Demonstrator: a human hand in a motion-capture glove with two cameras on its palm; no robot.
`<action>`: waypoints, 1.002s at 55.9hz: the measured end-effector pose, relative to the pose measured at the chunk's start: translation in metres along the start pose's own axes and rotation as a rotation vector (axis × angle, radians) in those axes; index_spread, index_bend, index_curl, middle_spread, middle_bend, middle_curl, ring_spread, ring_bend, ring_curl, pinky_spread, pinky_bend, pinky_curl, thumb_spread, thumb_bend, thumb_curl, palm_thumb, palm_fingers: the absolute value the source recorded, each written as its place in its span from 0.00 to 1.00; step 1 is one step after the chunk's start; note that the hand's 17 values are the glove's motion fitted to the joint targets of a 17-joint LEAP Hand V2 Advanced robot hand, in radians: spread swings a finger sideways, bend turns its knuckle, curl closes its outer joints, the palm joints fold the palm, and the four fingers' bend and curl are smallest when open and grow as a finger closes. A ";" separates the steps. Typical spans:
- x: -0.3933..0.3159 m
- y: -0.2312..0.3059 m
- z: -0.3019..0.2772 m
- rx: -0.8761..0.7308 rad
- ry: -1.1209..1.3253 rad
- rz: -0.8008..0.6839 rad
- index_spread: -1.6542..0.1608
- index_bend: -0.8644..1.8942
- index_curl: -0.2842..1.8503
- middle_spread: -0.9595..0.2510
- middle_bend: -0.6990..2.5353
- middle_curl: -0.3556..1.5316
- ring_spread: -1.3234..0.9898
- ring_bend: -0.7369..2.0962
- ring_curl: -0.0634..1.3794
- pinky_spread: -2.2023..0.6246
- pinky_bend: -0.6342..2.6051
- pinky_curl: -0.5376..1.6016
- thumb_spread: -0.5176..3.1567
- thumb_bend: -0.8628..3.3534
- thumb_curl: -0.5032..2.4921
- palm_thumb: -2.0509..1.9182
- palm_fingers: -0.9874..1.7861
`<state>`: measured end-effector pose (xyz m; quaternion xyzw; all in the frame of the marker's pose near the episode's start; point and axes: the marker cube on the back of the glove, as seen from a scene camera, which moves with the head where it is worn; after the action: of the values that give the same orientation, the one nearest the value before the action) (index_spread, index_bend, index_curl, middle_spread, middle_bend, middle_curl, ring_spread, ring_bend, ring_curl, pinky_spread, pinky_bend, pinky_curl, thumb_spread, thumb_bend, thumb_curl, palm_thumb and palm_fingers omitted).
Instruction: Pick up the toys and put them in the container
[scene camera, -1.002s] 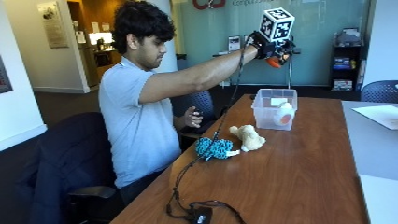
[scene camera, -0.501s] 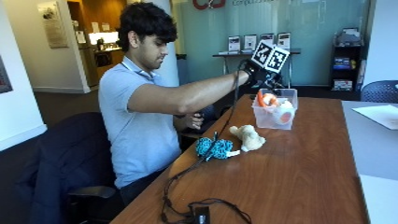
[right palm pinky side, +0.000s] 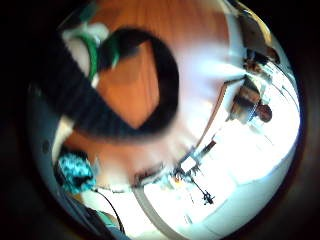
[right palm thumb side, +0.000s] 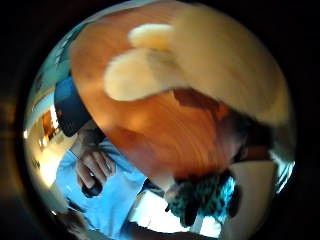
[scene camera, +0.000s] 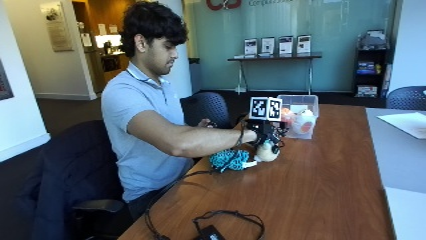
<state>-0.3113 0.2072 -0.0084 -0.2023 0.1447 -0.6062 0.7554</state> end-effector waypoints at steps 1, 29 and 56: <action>0.000 -0.001 -0.002 0.039 0.003 -0.002 0.75 0.32 0.17 0.79 0.34 0.34 0.54 0.46 0.25 0.77 0.52 0.39 0.60 0.26 0.27 0.60 0.46; 0.081 0.034 -0.160 0.606 -0.589 0.267 0.79 0.36 0.14 0.79 0.38 0.41 0.49 0.66 0.39 0.64 0.57 0.44 0.56 0.34 0.36 0.74 0.69; 0.021 -0.094 -0.294 0.382 -0.624 0.222 0.81 0.34 0.14 0.82 0.36 0.44 0.49 0.64 0.38 0.63 0.58 0.46 0.53 0.33 0.39 0.73 0.65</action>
<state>-0.5238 0.1317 -0.2202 -0.2156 -0.1867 -0.4460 0.8484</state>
